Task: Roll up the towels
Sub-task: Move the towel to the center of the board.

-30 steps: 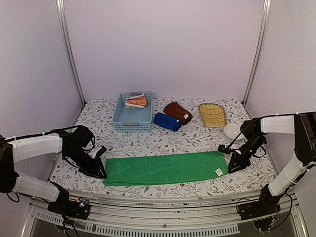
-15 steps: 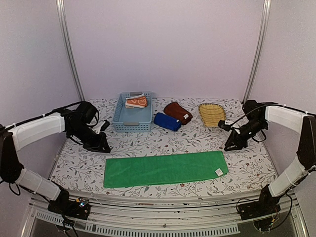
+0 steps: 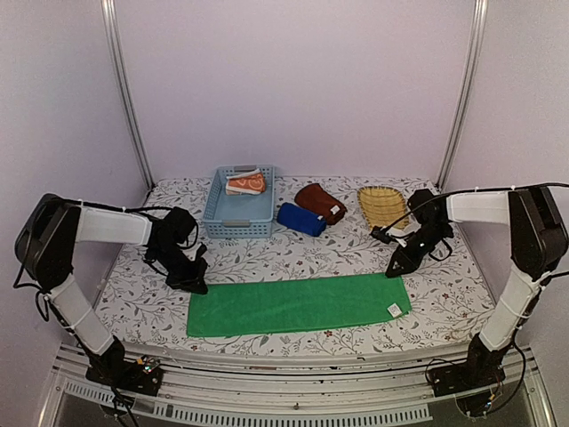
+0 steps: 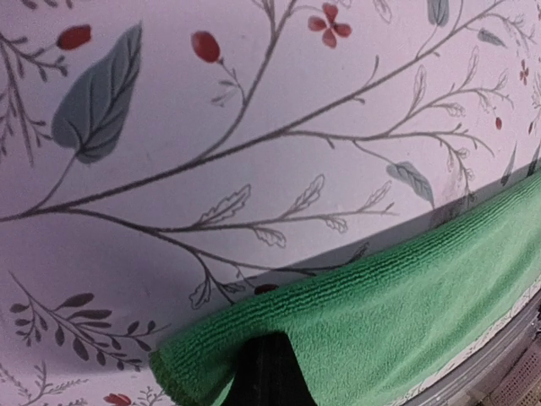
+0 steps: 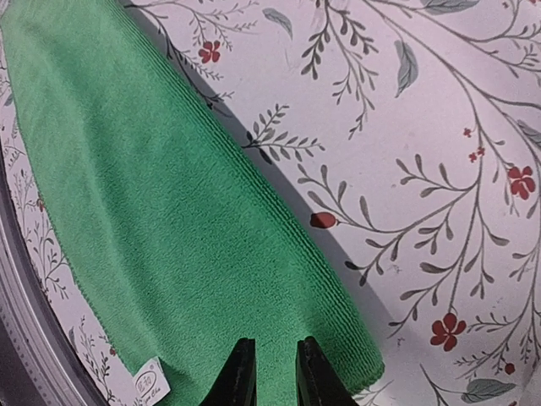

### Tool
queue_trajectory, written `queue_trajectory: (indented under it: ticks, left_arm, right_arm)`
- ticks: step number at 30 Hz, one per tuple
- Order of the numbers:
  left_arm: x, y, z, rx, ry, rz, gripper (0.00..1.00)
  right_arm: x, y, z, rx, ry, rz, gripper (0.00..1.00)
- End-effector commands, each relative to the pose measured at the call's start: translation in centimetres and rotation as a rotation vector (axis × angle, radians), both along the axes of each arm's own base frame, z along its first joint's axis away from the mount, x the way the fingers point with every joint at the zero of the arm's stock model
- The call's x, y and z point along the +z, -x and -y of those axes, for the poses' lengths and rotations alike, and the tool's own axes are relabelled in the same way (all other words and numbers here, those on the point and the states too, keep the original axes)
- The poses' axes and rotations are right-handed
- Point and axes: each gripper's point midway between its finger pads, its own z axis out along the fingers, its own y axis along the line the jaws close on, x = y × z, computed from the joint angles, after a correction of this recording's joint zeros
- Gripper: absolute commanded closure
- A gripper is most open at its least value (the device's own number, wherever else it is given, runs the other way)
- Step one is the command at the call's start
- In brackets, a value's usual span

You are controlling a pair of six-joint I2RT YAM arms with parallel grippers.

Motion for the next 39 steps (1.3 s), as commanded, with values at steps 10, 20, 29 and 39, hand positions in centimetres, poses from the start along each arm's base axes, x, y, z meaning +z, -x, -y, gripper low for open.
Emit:
queue_trajectory:
  ticks: [10,20,29,39]
  left_arm:
    - [-4.1,-1.7,-5.1,0.208,-0.143,0.008,1.0]
    - [-0.1,-4.4,-8.9,0.298,-0.137,0.152,1.0]
    - [6.1,-7.6,-6.8,0.242,0.003,0.365,1.0]
    - [1.0,-7.1,-7.2,0.259,-0.033,0.216,1.0]
  right_arm:
    - [-5.9,-3.2,2.4,-0.16,0.319,-0.008,0.86]
    - [-3.1,-9.5,-3.0,-0.104,0.204,0.106,0.83]
    - [4.4,-11.1,-6.2,-0.116,0.065,0.225,0.74]
    - [-1.3,-10.4,-3.6,-0.183,0.22,0.129,0.97]
